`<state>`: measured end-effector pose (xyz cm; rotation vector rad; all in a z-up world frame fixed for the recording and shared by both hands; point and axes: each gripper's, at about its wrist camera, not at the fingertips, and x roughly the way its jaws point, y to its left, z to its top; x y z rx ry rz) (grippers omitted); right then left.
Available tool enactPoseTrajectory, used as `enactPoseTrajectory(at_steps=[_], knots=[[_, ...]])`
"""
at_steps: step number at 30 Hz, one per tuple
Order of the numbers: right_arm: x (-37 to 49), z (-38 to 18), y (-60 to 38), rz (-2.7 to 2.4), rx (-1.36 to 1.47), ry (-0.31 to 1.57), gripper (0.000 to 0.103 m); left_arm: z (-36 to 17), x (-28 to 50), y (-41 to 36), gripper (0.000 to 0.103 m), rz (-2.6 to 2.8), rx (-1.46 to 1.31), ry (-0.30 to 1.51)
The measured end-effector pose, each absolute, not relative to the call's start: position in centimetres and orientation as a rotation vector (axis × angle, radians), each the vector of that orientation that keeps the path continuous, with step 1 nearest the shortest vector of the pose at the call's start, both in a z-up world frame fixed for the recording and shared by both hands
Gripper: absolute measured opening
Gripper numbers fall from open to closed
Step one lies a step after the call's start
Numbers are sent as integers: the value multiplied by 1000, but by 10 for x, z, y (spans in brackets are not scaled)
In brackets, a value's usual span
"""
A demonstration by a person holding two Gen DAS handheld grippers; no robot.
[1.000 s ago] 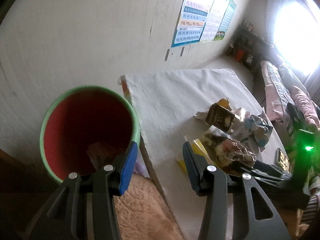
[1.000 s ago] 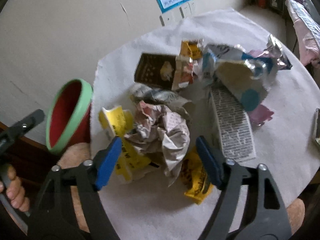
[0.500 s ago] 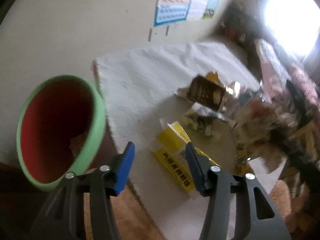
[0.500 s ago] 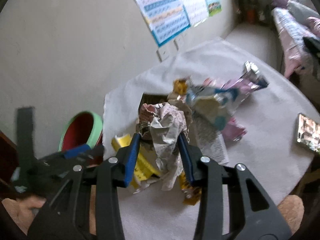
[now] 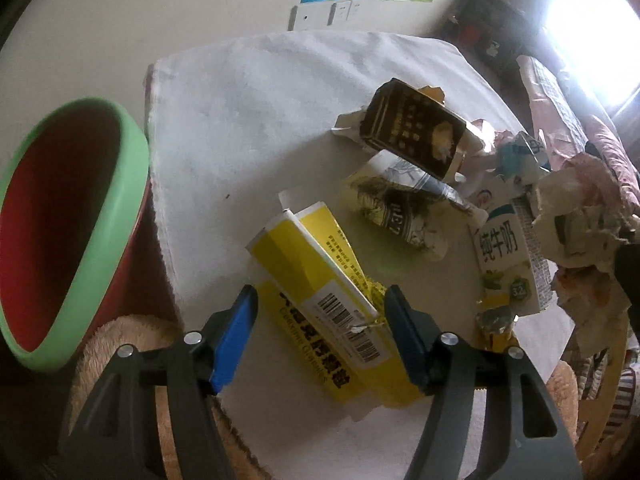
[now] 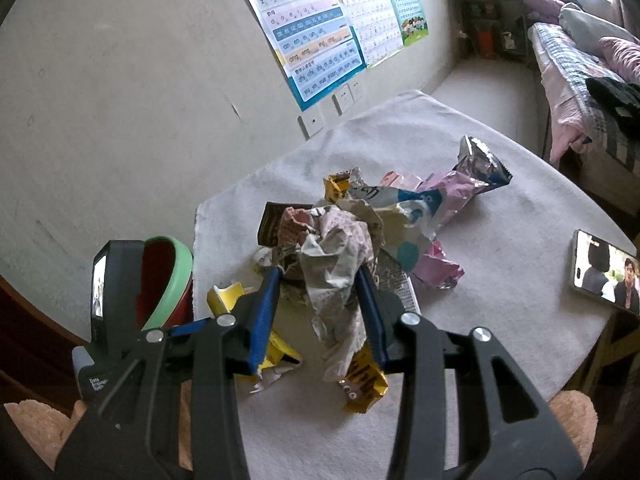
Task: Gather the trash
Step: 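Grasp the yellow box with the left gripper and lift it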
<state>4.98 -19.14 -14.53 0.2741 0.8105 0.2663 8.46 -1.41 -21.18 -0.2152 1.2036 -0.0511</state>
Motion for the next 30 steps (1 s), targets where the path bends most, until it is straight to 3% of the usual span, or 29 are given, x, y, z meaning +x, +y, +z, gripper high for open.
enactPoseTrajectory(at_steps=[13,18,23,30], knots=[[54,-157,-189,279,285,849,39,-222,79,-19,64,-85,-324,1269],[54,-159,-185,291,274,857,39,-229,72,-34,70,-110,-287,1277],[54,-159,-188,287,281,858,39,-218,70,-30,55,-108,-290,1237],[52,-157,-187,295,279,853,39,-185,68,-16,43,-84,-252,1129]])
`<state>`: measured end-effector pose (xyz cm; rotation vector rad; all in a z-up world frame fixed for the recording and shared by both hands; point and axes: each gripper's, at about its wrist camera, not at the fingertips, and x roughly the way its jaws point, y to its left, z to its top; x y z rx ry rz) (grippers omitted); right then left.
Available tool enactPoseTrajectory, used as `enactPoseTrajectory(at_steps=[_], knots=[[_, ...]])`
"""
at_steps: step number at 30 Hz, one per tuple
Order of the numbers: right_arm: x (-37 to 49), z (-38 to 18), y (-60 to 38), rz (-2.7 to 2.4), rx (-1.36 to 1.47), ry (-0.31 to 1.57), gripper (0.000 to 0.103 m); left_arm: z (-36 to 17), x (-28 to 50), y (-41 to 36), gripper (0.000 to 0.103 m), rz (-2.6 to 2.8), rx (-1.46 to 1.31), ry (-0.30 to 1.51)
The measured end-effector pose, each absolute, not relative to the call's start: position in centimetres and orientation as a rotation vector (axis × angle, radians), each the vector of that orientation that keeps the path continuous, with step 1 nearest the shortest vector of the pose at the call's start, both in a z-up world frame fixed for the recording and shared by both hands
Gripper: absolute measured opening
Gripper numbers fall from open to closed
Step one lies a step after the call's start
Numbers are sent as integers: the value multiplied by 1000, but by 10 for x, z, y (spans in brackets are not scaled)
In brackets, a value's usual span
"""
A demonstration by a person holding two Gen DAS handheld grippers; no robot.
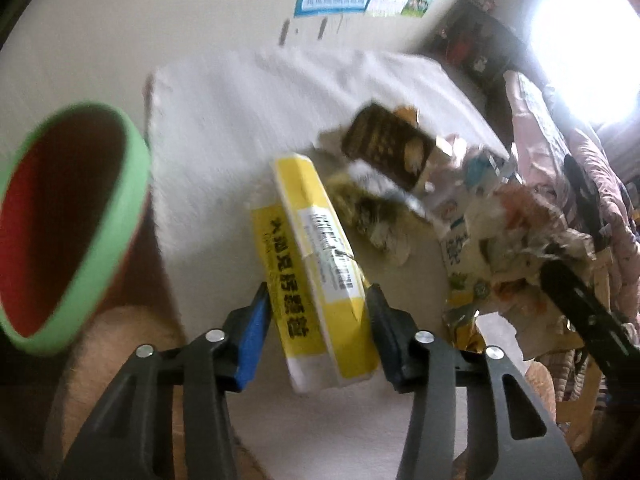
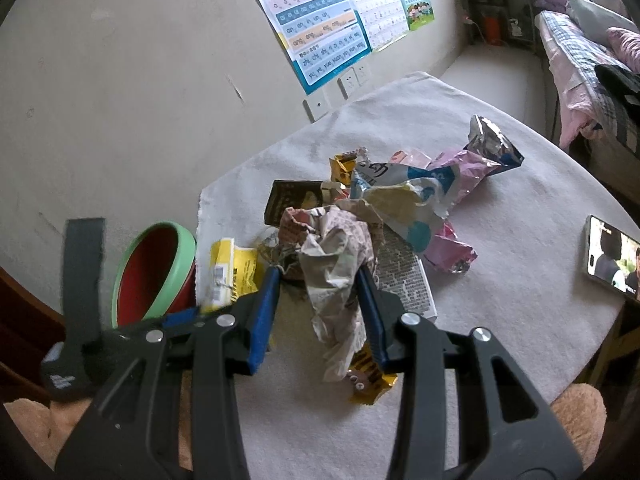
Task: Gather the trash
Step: 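Grasp the yellow box with the left gripper and lift it, then carry the yellow box into the bin with the left gripper while the right holds the newspaper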
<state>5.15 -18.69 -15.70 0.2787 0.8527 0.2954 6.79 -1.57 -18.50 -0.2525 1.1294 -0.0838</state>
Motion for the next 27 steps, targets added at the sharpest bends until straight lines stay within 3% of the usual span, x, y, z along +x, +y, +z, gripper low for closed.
enactPoseTrajectory(at_steps=[13,27], knots=[[48,-148,-178,325,259,851,39,-124,51,9,41,-35,-160,928],[45,-144,-162,344,219,864,39,-112,39,20,41,-24,-161,881]])
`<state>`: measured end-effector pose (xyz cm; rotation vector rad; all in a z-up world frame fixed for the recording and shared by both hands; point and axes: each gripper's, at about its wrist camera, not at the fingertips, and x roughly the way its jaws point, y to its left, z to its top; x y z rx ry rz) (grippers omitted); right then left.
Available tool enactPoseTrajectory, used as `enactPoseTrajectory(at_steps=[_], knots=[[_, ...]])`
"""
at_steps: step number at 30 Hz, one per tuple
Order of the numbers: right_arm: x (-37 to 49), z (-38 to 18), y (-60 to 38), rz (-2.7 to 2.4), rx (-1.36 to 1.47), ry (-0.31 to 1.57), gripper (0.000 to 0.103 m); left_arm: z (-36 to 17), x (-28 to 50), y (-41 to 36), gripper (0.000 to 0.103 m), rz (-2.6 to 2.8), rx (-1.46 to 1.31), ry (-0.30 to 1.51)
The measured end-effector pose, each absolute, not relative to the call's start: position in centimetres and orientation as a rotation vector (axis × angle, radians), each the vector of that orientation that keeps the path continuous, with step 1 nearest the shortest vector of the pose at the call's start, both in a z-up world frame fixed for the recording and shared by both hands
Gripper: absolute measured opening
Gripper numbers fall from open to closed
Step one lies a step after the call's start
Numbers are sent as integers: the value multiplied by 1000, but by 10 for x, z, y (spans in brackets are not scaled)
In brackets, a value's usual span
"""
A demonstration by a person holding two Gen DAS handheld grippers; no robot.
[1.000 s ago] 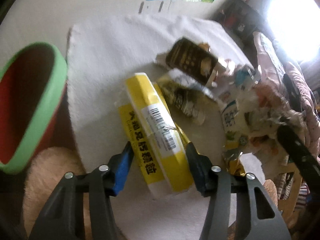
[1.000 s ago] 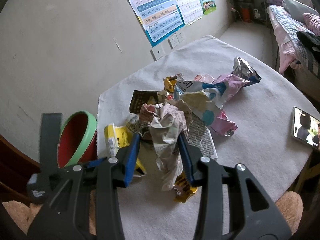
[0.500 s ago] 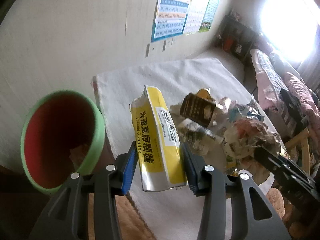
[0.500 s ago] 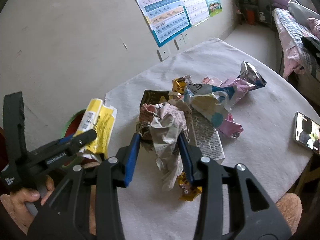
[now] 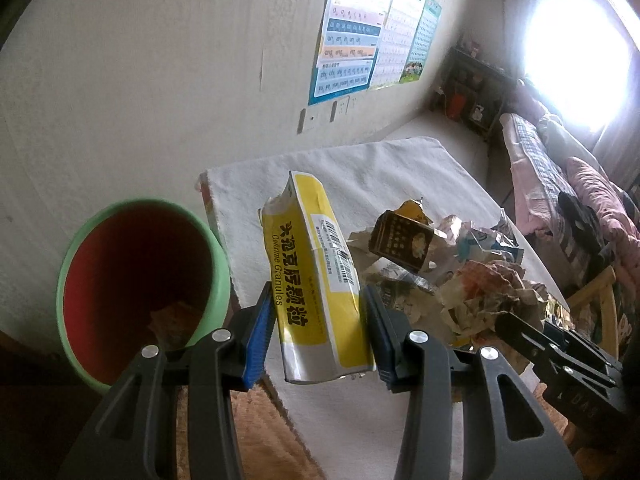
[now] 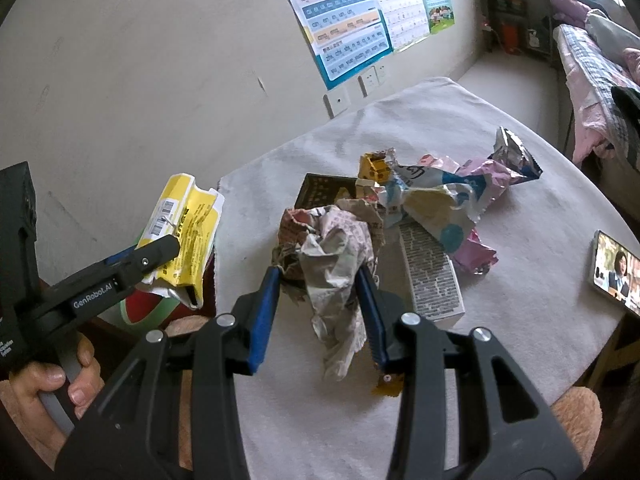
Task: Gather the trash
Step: 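Carry the yellow box into the bin with the left gripper while the right holds the newspaper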
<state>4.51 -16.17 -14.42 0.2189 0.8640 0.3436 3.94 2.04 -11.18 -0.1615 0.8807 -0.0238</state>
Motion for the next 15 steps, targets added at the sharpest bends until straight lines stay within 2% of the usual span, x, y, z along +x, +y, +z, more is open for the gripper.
enactPoseTrajectory(at_steps=[15], knots=[[42,-143,-146,364,184,876,39,-114,37,30,41,-9,-168,870]])
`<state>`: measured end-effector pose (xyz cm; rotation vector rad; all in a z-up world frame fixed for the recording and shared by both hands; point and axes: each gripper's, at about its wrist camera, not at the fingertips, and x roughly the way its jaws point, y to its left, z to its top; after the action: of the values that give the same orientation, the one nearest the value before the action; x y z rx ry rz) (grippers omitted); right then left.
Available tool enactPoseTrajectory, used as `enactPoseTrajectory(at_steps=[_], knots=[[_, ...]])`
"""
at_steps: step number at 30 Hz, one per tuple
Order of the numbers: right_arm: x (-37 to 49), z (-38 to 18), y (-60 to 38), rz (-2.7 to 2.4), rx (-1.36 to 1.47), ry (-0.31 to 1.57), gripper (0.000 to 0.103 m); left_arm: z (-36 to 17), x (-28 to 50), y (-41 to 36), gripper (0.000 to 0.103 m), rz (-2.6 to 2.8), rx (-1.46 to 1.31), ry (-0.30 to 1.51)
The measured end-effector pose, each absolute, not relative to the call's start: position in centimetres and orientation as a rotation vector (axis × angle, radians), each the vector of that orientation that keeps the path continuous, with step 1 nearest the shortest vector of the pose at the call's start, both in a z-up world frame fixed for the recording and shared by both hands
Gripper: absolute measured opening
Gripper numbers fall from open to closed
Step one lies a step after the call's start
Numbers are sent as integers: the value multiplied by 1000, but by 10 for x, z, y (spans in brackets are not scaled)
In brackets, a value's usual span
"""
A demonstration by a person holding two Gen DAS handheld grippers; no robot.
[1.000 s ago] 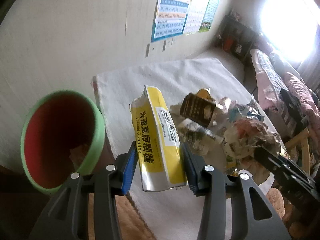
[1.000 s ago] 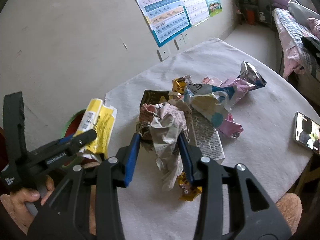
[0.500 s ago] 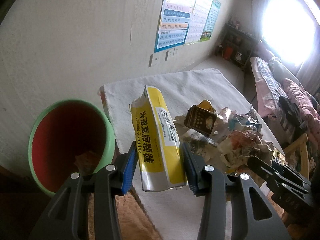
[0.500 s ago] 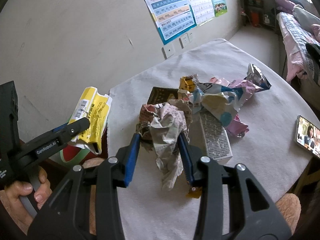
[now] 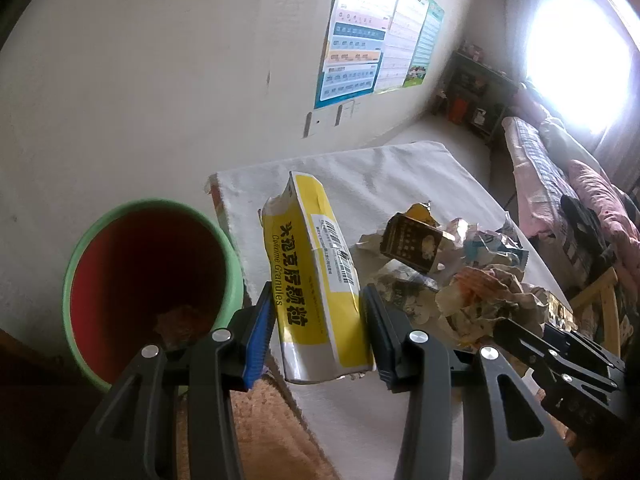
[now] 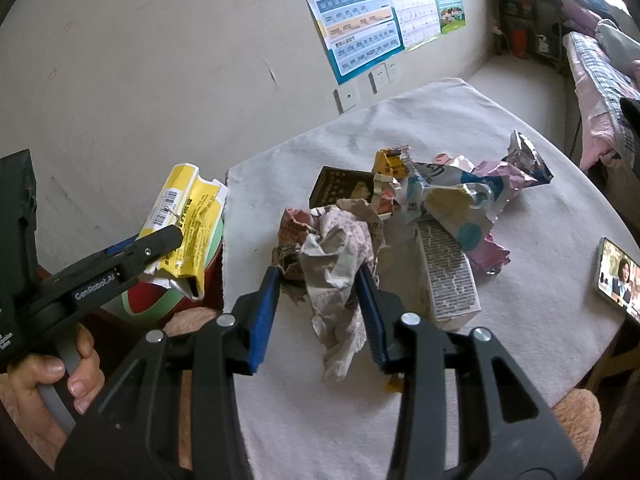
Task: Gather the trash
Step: 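Carry the yellow box into the bin with the left gripper while the right holds the newspaper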
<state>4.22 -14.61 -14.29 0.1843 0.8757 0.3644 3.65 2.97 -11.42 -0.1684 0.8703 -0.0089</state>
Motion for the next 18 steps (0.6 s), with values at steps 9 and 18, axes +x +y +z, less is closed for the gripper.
enactPoseTrajectory(at_steps=[9,18], knots=[[41,-143,-138,376,172,884,39,-115,37,37,41,1,-177,872],[40,-142,-132,383,157,887,39,-114,34,44,41,6,-194,861]])
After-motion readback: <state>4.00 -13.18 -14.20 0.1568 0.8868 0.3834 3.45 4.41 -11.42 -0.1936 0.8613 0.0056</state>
